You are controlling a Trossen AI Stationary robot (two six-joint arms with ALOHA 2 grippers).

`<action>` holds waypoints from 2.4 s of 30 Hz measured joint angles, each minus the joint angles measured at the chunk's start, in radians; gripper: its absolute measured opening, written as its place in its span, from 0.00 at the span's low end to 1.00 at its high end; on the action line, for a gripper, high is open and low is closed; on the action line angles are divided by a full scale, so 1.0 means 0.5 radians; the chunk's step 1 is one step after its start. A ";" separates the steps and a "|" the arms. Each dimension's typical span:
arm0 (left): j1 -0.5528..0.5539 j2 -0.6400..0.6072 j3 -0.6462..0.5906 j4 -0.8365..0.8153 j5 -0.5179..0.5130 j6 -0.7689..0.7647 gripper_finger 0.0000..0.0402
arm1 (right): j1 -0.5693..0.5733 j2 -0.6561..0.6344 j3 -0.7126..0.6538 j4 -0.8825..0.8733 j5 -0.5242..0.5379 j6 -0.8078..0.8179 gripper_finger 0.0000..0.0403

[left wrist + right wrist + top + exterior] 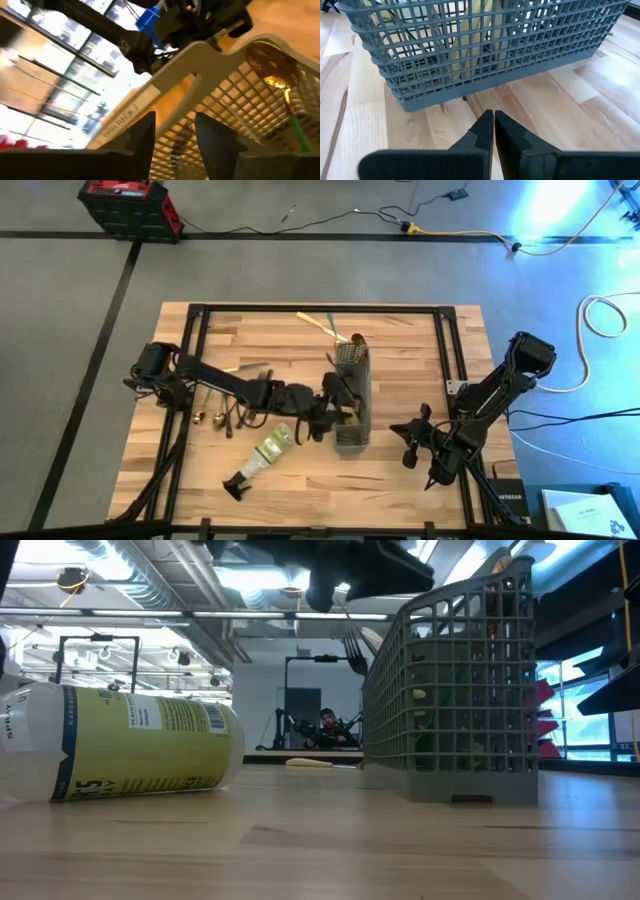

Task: Sort silverware
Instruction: Put the fork into the silverware basket

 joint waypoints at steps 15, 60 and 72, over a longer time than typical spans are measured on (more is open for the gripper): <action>-0.046 0.303 0.453 -0.509 -0.187 0.121 0.31 | 0.000 0.000 0.000 -0.006 0.031 0.000 0.00; 0.035 0.446 0.550 -0.532 -0.432 0.330 0.00 | 0.000 0.000 0.000 -0.003 0.012 0.002 0.00; 0.033 0.446 0.623 -0.537 -0.534 0.328 0.00 | 0.000 0.000 0.000 -0.003 0.012 0.002 0.00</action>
